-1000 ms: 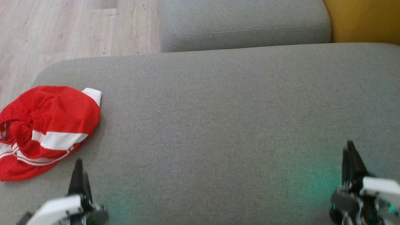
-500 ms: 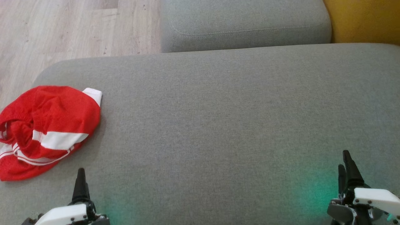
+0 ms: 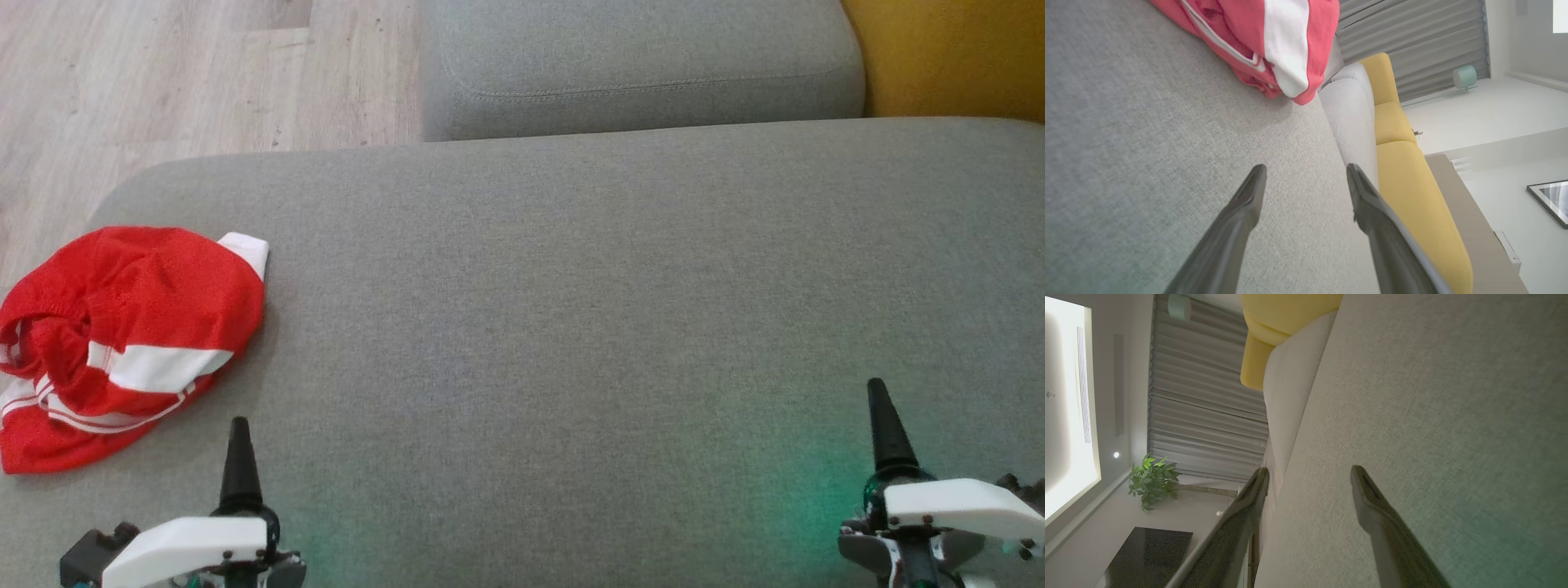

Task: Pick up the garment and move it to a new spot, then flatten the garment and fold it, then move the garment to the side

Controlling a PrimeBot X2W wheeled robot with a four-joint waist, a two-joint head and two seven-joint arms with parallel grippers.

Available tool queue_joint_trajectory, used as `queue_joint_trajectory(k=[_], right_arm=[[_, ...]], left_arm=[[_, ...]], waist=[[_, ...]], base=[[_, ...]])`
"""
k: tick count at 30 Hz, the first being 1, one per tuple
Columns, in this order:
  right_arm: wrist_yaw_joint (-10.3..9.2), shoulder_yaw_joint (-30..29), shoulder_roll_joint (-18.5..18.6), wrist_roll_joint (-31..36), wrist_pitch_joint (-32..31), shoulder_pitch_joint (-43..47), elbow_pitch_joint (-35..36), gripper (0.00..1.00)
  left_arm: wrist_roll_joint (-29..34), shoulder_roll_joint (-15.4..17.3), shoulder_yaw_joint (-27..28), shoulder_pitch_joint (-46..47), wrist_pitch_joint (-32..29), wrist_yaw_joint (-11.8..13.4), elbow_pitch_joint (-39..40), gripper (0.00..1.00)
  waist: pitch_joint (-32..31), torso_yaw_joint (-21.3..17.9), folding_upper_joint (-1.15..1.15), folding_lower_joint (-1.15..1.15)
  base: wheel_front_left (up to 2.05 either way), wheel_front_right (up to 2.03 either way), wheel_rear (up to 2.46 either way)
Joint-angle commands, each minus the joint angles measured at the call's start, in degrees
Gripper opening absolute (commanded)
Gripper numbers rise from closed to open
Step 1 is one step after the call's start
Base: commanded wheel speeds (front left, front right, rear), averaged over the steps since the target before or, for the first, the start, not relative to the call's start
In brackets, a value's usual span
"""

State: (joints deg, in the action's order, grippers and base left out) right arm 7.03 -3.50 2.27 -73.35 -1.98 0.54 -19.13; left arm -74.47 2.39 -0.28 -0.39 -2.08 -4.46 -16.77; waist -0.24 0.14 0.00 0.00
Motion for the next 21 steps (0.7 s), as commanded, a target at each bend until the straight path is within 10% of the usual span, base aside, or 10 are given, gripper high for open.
queue_joint_trajectory(k=[1,21], right_arm=[[0.12,1.0,0.2,2.5,0.7,-2.1,2.5,1.0],[0.19,4.6,0.3,18.6,4.3,-2.1,4.2,1.0]], left_arm=[[2.5,0.2,-0.2,2.4,0.7,0.7,2.6,1.0],[18.8,0.4,-4.5,2.6,4.3,3.7,5.9,1.0]], waist=[[-0.1,0.0,0.0,0.0],[-0.4,0.0,0.0,0.0]], base=[[0.0,0.0,0.0],[0.0,0.0,0.0]])
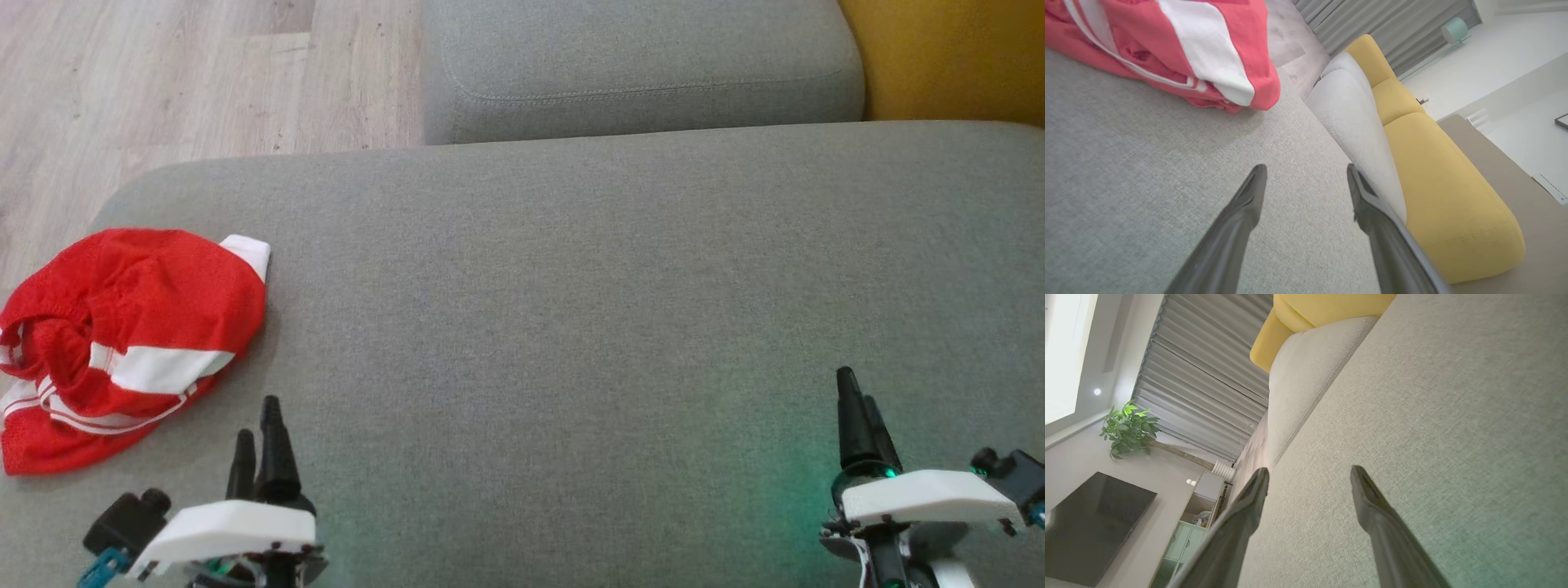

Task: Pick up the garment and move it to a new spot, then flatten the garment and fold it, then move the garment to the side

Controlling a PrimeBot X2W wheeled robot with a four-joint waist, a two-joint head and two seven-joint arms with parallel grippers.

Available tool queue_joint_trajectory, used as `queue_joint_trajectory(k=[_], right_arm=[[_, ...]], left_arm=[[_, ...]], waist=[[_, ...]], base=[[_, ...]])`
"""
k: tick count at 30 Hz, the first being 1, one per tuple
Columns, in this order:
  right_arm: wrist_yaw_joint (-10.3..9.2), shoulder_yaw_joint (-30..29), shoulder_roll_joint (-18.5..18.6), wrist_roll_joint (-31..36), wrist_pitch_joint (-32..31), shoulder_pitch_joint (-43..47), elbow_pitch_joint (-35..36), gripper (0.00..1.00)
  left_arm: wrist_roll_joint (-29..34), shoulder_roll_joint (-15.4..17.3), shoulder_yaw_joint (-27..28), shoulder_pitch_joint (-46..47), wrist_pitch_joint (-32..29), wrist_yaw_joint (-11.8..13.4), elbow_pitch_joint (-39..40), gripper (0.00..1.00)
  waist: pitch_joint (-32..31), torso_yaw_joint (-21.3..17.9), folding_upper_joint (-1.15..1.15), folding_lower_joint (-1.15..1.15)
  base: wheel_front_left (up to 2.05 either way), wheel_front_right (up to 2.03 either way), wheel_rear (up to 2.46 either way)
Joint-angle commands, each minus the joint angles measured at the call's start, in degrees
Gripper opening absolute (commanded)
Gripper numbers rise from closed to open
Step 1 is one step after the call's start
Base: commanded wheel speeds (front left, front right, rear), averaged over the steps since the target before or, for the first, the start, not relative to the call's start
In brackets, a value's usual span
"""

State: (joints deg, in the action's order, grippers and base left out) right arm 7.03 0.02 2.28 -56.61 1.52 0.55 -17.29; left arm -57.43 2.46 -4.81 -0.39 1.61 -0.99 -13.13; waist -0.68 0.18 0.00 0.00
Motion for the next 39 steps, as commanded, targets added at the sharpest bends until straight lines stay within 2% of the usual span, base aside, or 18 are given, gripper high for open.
queue_joint_trajectory(k=[1,39], right_arm=[[0.19,1.3,0.3,2.6,0.9,-2.1,2.5,1.0],[0.33,6.6,0.4,29.4,7.2,-2.5,4.4,1.0]], left_arm=[[2.4,0.3,-0.1,2.6,0.8,0.3,2.3,1.0],[29.7,0.4,-5.2,2.7,7.0,3.4,5.5,1.0]], waist=[[0.0,0.0,0.0,0.0],[-0.7,-0.7,0.0,0.0]], base=[[0.0,0.0,0.0],[0.0,0.0,0.0]])
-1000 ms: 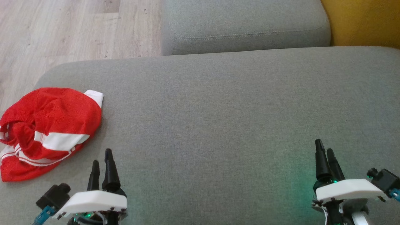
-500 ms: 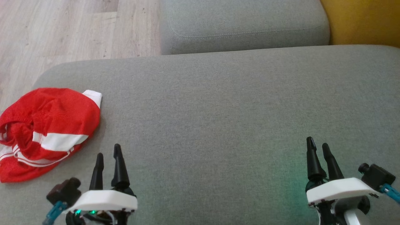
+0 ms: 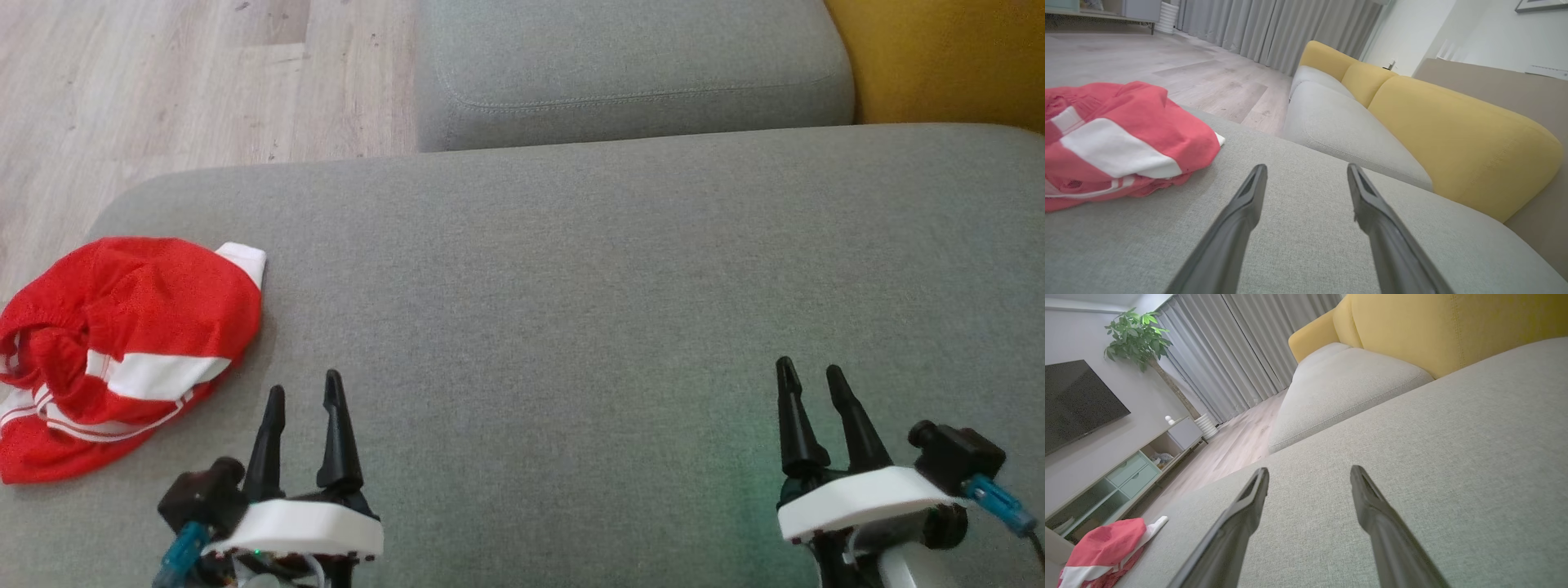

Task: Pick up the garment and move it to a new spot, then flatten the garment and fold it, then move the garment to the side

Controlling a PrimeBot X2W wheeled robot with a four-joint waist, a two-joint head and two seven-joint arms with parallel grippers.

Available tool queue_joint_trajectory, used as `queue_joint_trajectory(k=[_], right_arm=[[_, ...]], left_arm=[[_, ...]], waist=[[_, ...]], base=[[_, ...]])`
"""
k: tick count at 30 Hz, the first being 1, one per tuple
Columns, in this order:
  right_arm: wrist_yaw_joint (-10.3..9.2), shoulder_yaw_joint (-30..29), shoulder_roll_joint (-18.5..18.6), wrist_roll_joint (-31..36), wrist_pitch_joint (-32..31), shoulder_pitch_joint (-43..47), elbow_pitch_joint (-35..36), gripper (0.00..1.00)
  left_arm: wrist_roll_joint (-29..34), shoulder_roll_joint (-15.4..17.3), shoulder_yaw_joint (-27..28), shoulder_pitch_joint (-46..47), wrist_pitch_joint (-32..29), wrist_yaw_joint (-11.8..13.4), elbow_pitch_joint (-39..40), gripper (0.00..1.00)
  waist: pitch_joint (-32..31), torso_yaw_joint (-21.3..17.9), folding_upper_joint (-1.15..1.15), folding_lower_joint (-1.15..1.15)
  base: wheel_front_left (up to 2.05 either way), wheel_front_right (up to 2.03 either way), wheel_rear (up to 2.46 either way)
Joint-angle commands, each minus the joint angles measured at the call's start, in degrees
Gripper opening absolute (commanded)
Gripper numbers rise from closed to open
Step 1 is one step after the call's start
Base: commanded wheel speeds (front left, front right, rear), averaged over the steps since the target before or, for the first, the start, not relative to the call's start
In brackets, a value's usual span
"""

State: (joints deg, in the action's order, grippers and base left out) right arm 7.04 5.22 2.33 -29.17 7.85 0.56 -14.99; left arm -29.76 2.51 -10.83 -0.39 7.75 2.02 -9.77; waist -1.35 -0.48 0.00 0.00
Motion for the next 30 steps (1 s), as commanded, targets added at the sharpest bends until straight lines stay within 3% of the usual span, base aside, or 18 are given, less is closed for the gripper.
queue_joint_trajectory(k=[1,24,30], right_arm=[[0.32,1.5,0.4,2.6,1.0,-2.5,2.2,1.0],[0.4,3.4,0.5,17.7,4.7,-2.2,2.2,1.0],[0.42,2.9,0.5,21.8,5.7,-1.9,2.3,1.0]], left_arm=[[2.8,0.3,0.7,2.8,1.1,0.5,2.1,1.0],[18.2,0.3,-2.5,2.8,4.8,2.4,1.0,1.0],[21.9,0.4,-2.4,2.7,5.8,4.2,0.4,1.0]], waist=[[-0.1,0.0,0.0,0.0],[-0.6,0.1,0.0,0.0],[-1.1,-0.1,0.0,0.0]], base=[[0.0,0.0,0.0],[0.0,0.0,0.0],[0.0,0.0,0.0]])
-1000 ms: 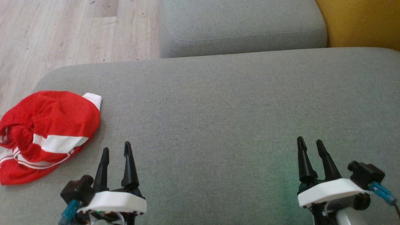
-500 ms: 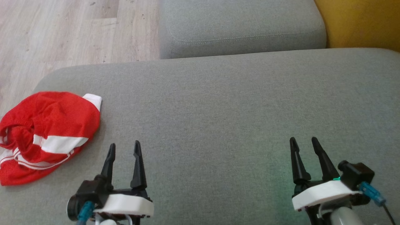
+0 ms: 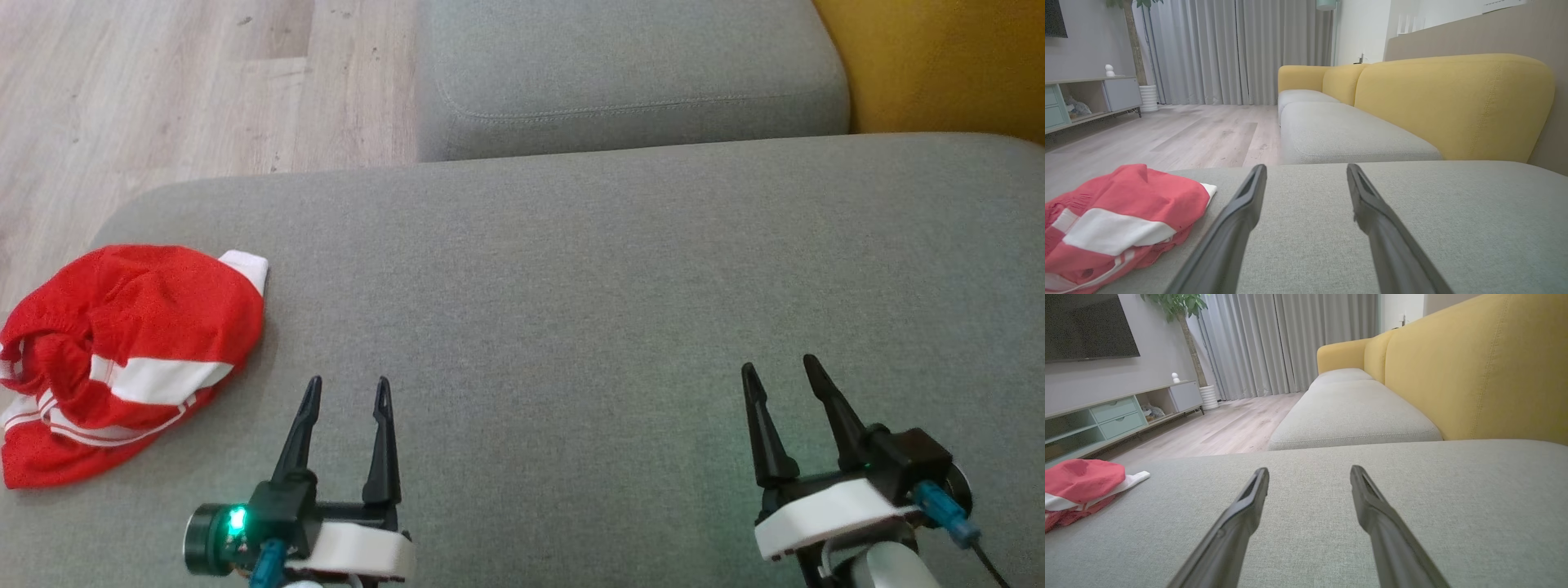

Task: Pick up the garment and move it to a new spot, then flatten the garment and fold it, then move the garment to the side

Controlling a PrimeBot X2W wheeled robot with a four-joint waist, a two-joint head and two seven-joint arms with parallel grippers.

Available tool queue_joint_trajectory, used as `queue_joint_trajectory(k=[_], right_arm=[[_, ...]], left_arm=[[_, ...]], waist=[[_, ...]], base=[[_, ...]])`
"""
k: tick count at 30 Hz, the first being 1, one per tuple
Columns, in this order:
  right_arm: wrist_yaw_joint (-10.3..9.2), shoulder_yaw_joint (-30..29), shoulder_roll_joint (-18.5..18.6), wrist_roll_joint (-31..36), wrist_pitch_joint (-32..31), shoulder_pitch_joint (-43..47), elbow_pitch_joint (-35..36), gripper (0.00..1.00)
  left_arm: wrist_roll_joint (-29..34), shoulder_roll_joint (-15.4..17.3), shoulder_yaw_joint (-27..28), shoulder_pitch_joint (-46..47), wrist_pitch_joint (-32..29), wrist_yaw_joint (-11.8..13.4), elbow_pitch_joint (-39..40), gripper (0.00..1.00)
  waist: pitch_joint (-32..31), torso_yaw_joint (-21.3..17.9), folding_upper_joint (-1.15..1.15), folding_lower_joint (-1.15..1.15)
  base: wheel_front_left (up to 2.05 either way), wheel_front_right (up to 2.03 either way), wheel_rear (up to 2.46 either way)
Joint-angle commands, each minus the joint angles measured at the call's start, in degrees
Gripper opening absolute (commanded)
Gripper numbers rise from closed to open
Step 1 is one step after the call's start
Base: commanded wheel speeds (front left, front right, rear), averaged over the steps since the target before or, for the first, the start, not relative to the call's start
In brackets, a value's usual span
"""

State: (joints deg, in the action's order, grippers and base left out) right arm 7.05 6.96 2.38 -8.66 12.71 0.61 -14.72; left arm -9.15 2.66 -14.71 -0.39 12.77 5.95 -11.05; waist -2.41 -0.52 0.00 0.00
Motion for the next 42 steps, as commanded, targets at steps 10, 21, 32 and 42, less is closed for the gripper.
queue_joint_trajectory(k=[10,21,32,42], right_arm=[[0.44,0.3,0.5,6.7,2.3,-1.1,0.8,1.0],[0.44,0.3,0.5,6.7,2.3,-0.3,-0.8,1.0],[0.44,2.1,0.5,7.2,2.3,-0.4,-1.1,1.0],[0.44,0.2,0.5,8.4,2.3,-1.0,-0.4,1.0]], left_arm=[[5.2,0.2,1.8,2.2,2.2,3.1,0.4,1.0],[4.2,0.2,2.4,1.8,2.2,3.2,-0.8,1.0],[4.6,0.2,2.2,2.8,2.2,4.1,0.2,1.0],[4.5,0.2,3.4,2.3,2.2,5.8,2.6,1.0]], waist=[[-0.9,0.1,0.0,0.0],[-1.4,0.6,0.0,0.0],[0.5,6.4,0.0,0.0],[3.7,21.3,0.0,0.0]], base=[[0.0,0.0,0.0],[0.0,0.0,0.0],[0.0,0.0,0.0],[0.0,0.0,0.0]])
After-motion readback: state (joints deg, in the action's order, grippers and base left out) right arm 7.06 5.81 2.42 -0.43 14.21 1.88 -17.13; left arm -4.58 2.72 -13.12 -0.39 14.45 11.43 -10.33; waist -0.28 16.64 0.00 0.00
